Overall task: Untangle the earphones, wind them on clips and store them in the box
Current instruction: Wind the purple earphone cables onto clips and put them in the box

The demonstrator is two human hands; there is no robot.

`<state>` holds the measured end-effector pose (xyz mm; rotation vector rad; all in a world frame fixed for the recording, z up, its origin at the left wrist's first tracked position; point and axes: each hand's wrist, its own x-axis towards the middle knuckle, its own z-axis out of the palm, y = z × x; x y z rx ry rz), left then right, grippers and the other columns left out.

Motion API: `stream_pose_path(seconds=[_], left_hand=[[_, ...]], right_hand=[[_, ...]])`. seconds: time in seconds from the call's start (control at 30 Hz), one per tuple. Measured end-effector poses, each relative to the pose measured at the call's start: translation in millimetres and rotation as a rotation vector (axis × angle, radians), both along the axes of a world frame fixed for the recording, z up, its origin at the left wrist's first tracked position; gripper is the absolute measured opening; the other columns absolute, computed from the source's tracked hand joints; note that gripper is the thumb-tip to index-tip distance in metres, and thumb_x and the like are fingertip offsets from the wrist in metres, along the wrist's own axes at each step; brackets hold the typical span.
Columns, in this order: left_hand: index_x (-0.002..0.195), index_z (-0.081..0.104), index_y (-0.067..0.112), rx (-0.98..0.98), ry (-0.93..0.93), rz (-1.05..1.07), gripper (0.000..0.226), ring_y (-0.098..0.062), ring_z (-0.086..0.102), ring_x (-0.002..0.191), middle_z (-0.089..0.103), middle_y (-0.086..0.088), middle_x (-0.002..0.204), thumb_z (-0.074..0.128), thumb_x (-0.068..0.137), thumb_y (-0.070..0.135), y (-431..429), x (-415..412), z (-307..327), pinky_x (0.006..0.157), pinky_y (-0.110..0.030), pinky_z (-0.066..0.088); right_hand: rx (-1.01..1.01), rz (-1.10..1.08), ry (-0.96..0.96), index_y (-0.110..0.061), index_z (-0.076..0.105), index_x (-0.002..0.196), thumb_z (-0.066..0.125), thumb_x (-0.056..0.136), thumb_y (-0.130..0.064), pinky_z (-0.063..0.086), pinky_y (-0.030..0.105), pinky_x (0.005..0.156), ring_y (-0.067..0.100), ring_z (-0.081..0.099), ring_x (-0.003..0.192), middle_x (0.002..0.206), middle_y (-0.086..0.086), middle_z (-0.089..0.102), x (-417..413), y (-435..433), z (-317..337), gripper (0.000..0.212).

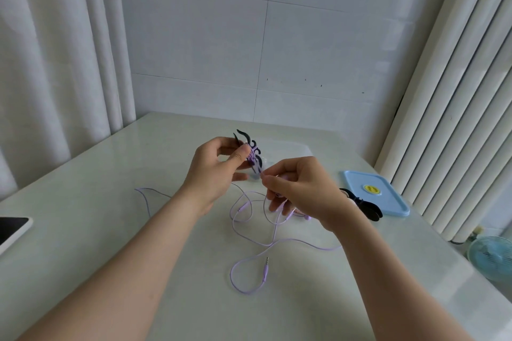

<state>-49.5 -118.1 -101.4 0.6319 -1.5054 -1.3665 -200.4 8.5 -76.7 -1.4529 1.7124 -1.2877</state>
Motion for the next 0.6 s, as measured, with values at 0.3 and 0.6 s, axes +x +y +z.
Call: stream_pose_path(seconds=[0.3,0.6], left_hand=[[0.118,0.068,0.025,-0.231,-0.353,-0.184,0.018,-0.01,0.073,0.086,0.076,0.003,0.102,0.071,0.1,0.025,4,-1,-6,0.088,-0.032,0.057],[0.12,0.075,0.029,-0.193,-0.442,-0.413,0.02,-0.008,0.065,0.084,0.074,0.01,0.098,0.065,0.104,0.025,13,-3,-5,0.082,-0.027,0.048]], right_hand=[[-0.306,-0.188,0.171,-0.014,0.078,0.086,0.067,0.09,-0.004,0.061,0.047,0.051,0.025,0.069,0.05,0.065,0.009,0.071,2,-7,-4,0.016],[-0.399,-0.434,0.39,-0.023,0.071,0.073,0.081,0.088,-0.035,0.044,0.022,0.065,0.01,0.048,0.043,0.048,-0.003,0.06,-13,-13,-11,0.021]])
